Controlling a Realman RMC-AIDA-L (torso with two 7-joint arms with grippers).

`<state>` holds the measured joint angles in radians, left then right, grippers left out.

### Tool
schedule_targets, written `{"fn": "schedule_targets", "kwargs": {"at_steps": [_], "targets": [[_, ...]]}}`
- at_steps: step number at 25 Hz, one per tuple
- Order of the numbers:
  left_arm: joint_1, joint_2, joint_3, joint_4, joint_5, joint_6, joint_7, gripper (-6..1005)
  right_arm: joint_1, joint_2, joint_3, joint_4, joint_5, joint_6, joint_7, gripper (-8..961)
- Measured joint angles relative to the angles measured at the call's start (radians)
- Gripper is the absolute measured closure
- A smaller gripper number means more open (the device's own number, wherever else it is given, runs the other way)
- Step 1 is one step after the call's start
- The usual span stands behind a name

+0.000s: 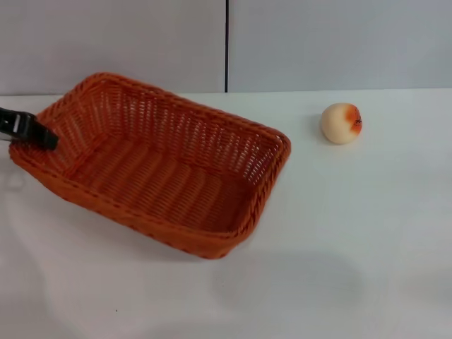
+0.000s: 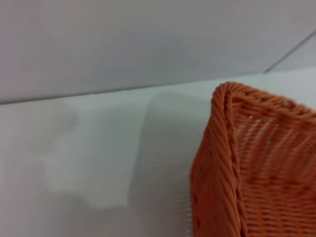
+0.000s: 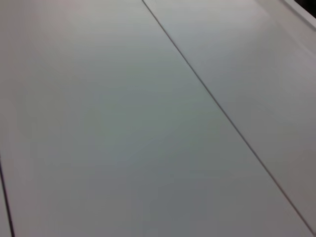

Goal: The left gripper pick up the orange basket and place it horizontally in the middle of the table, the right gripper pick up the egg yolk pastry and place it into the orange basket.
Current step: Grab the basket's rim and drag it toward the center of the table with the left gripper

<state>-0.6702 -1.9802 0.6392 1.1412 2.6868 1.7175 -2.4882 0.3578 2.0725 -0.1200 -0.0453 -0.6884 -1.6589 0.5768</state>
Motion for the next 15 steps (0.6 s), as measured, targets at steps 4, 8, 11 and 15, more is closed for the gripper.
{"fn": "schedule_targets", "kwargs": {"at_steps": [4, 8, 11, 15], "targets": [[0.017, -0.006, -0.112, 0.031, -0.032, 0.066, -0.027, 812, 0.001, -0.001, 0.003, -0.004, 0.001, 0.019, 0.000, 321], [0.056, -0.022, -0.143, 0.073, -0.091, 0.091, -0.057, 812, 0.005, -0.002, 0.003, -0.014, 0.002, 0.048, 0.000, 321], [0.115, -0.056, -0.143, 0.108, -0.165, 0.092, -0.091, 812, 0.010, -0.003, -0.003, -0.024, 0.000, 0.074, 0.000, 321], [0.150, -0.078, -0.143, 0.127, -0.179, 0.078, -0.099, 812, 0.016, -0.003, -0.004, -0.026, -0.002, 0.085, 0.000, 321]]}}
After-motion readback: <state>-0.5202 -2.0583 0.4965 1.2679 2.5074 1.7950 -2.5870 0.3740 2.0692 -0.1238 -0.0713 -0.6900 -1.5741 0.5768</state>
